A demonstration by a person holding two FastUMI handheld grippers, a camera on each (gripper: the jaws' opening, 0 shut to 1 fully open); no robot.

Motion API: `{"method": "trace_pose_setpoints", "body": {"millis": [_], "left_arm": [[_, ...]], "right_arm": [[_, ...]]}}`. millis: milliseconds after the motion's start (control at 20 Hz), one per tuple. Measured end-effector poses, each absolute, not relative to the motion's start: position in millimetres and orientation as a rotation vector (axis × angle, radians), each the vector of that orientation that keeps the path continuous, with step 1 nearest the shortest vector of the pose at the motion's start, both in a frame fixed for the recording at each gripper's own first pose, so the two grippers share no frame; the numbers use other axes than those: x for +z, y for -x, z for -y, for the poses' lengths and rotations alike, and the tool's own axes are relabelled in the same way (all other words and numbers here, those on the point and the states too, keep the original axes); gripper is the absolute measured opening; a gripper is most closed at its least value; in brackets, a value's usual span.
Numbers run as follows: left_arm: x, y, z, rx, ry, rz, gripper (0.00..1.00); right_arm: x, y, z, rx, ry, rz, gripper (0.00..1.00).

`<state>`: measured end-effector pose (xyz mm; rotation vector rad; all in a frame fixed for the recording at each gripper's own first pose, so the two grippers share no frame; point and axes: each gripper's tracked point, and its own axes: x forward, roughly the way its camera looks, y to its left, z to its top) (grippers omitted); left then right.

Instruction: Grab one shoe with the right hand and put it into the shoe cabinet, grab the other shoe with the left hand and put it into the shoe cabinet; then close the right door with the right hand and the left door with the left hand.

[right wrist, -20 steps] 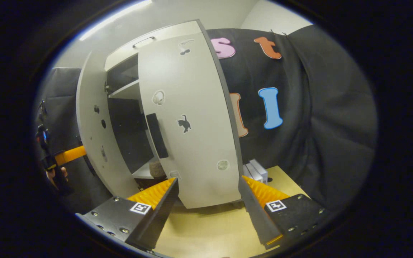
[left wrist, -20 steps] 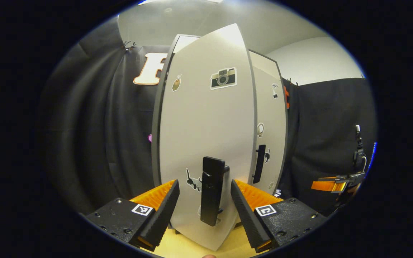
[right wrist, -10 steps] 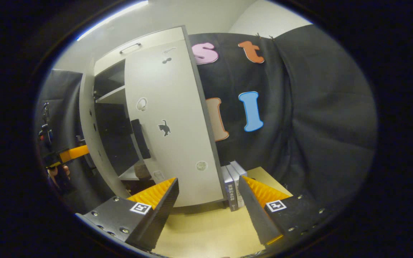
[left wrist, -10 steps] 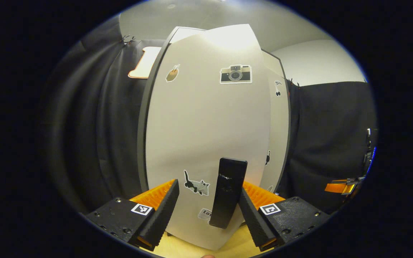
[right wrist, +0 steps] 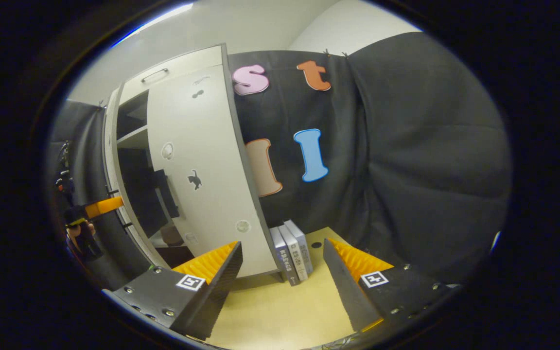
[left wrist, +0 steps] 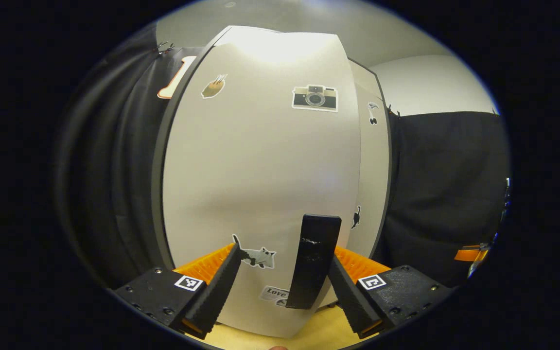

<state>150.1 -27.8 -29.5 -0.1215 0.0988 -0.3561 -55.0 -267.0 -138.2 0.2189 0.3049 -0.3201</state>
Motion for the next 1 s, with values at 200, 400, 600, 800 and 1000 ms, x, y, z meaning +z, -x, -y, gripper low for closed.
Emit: {"method": "trace_pose_setpoints", "body": {"millis": [200,400,600,800,1000], "left_arm": [[-31.2,-162.6,38.8,-0.36,0.119,-0.095,1.0],[-33.6,-176.1,46.5,-0.359,0.105,-0.093,1.0],[-34.4,-180.0,48.5,-0.343,0.065,-0.085,1.0],[-36.1,-186.9,50.6,-0.339,0.039,-0.083,1.0],[-37.5,-191.1,52.8,-0.341,0.031,-0.082,1.0]], "right_arm": [[-134.9,66.1,285.0,-0.363,-0.218,-0.295,1.0],[-132.5,76.3,299.5,-0.397,-0.227,-0.283,1.0],[-131.3,83.9,309.0,-0.416,-0.235,-0.274,1.0],[-134.4,88.9,312.4,-0.425,-0.24,-0.274,1.0],[-141.6,94.6,313.1,-0.431,-0.258,-0.284,1.0]]}}
